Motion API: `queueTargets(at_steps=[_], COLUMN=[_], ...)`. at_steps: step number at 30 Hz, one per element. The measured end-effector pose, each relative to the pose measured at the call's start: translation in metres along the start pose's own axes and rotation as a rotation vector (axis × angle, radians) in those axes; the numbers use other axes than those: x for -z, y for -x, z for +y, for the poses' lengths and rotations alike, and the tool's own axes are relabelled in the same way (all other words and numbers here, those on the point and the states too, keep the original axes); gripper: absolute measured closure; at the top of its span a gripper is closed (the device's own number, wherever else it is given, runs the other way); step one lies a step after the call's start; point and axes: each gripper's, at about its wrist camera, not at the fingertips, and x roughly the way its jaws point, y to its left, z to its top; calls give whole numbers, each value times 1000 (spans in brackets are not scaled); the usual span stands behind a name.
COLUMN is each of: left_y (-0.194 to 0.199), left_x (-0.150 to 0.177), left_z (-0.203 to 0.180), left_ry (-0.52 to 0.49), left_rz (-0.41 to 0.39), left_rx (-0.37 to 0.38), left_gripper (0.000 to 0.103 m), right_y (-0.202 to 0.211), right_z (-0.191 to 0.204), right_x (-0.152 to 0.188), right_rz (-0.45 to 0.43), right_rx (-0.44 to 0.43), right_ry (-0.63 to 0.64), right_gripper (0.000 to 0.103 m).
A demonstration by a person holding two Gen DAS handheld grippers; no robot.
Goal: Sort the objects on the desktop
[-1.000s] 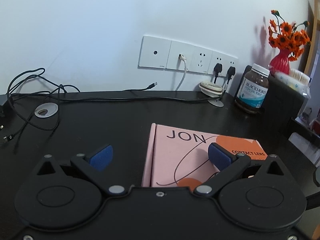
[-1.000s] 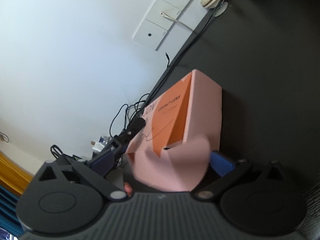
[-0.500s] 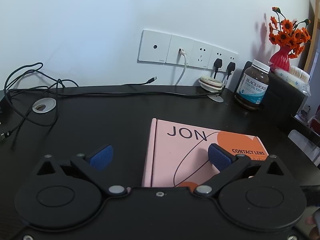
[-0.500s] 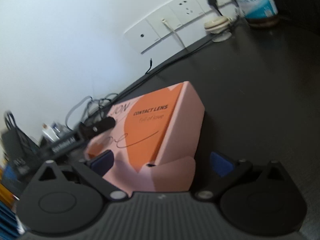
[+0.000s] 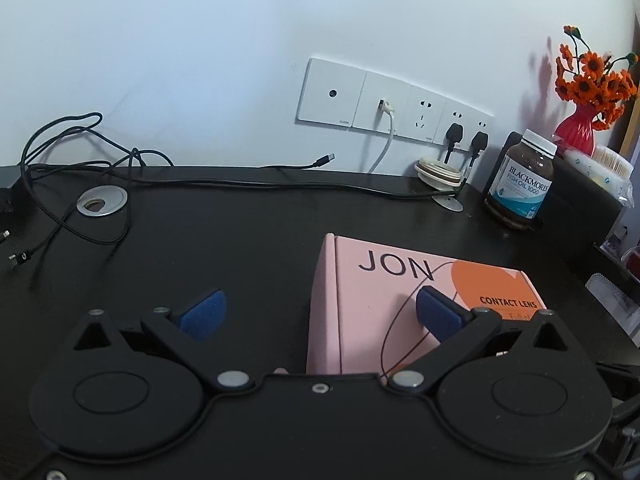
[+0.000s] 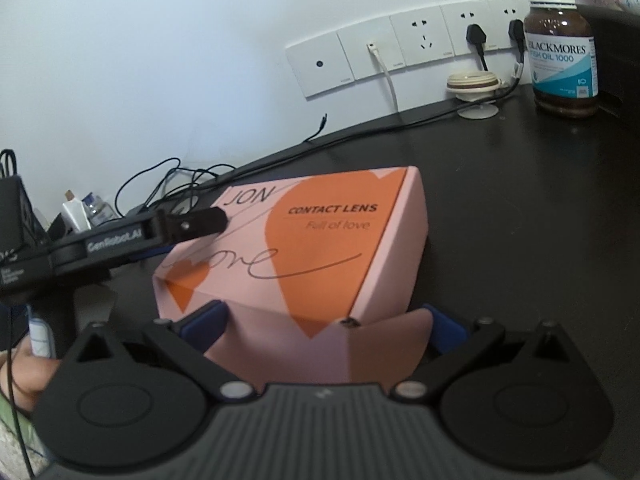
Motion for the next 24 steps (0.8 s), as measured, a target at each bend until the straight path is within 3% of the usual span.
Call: queueTargets(at_steps=[13, 19, 24], left_y=[-8, -10, -9], left_x=[3, 6, 8], left_z=[-10, -19, -25], left_ry=[18, 3, -14], left_rz=[-35, -14, -20], left_rx=[-4, 54, 51], left_gripper=[0, 0, 0], right_y=[-4, -3, -1], right_z=[-10, -18, -19], right_x=[-9, -14, -16], right_rz=[13, 24, 35], right_rx=[-7, 11, 26], right_ry=[19, 21, 33], right_gripper=[1, 1, 1])
